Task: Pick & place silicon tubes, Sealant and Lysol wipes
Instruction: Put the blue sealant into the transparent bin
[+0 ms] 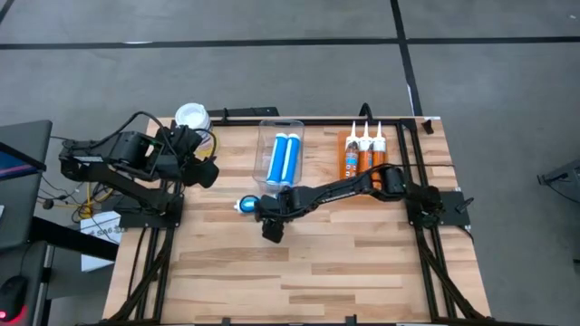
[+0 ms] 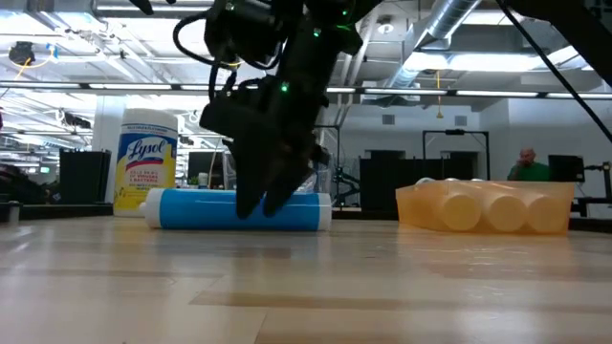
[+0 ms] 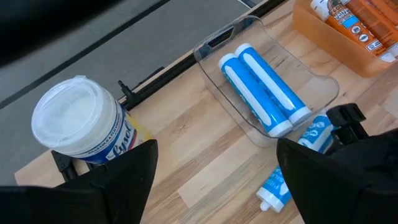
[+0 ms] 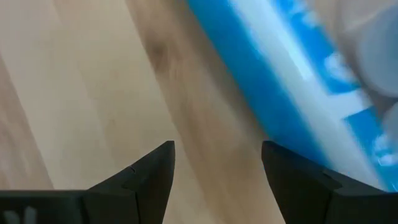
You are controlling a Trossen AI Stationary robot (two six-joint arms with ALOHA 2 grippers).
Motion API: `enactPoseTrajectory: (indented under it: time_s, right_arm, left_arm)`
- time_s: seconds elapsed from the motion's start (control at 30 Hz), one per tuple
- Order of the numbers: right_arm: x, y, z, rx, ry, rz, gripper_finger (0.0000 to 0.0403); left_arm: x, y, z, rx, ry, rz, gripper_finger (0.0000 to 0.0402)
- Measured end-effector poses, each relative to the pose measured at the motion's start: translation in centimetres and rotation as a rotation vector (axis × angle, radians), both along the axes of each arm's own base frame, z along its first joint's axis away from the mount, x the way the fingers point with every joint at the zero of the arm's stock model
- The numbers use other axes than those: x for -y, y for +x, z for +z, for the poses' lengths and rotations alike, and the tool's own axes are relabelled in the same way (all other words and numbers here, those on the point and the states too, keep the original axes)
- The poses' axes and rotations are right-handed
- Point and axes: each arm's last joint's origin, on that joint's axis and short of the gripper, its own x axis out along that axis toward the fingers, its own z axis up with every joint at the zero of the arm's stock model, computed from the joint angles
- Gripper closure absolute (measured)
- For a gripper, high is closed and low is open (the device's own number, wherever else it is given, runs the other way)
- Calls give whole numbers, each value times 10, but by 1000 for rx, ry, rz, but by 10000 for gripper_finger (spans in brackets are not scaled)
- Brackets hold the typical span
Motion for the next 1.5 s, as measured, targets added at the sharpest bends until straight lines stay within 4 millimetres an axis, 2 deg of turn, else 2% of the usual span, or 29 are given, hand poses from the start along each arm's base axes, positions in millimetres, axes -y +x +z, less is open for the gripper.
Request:
enactPoseTrajectory:
  time_s: [0.2,0.37,0.47,0.83,1.17,1.37,1.5]
  right_arm:
    - [-1,1,8,29,1,0,168]
    - [-9,9,32,98,-21,73,168]
    - [-7,14,40,129,-63,105,168]
    - [28,15,29,92,-69,113,168]
    - [31,15,29,94,-77,122,168]
    - [34,20,6,42,-89,129,168]
    - [33,19,4,27,-91,129,168]
  left_arm:
    - [0,0,0,3,-2,3,80]
    - [0,0,0,3,-2,3,80]
    - [0,0,0,6,-2,2,80]
    - [0,1,0,0,4,-9,80]
    - [0,2,1,8,4,-12,80]
    - [0,2,1,9,4,-12,80]
    - [0,2,1,13,3,-12,80]
